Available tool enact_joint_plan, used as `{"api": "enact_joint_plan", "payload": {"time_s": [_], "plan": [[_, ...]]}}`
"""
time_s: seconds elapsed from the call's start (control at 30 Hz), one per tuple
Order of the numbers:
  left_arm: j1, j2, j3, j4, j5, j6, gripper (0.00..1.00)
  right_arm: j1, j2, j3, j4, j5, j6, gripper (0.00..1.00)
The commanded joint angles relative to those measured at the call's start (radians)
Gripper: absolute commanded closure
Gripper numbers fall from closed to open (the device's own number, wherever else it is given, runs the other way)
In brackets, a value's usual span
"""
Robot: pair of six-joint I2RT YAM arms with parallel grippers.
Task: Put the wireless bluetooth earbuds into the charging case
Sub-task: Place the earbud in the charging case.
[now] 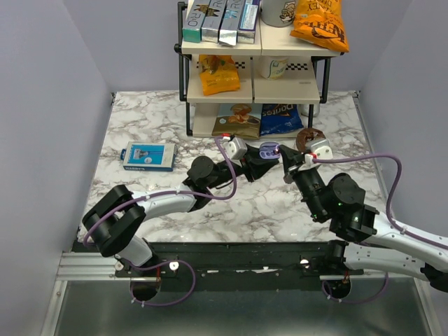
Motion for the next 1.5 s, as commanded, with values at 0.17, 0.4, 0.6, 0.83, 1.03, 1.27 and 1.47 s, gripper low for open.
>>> {"api": "enact_joint_plan", "payload": {"time_s": [0.17,0.4,0.6,0.83,1.03,1.27,1.47], "plan": [[0.002,0.002,0.036,0.032,0.049,0.035,1.00,0.011,0.033,-0.042,0.050,0.000,0.032,0.99],[0.000,0.002,0.041,0.013,0.046,0.015,1.00,0.013,0.044,-0.065,0.087,-0.002,0.035,0.99],[0.000,0.004,0.041,0.007,0.052,0.004,1.00,0.013,0.059,-0.074,0.121,-0.005,0.029,0.99],[0.000,-0.001,0.038,0.012,0.058,-0.002,1.00,0.013,0.068,-0.089,0.156,0.005,0.028,0.99],[0.000,-0.010,0.031,0.012,0.056,-0.006,1.00,0.013,0.073,-0.096,0.174,0.006,0.034,0.99],[-0.001,-0.016,0.030,0.010,0.055,-0.006,1.00,0.011,0.079,-0.100,0.178,0.008,0.038,0.99],[-0.001,-0.013,0.036,0.018,0.053,-0.011,1.00,0.013,0.079,-0.112,0.173,0.015,0.042,0.99]]}}
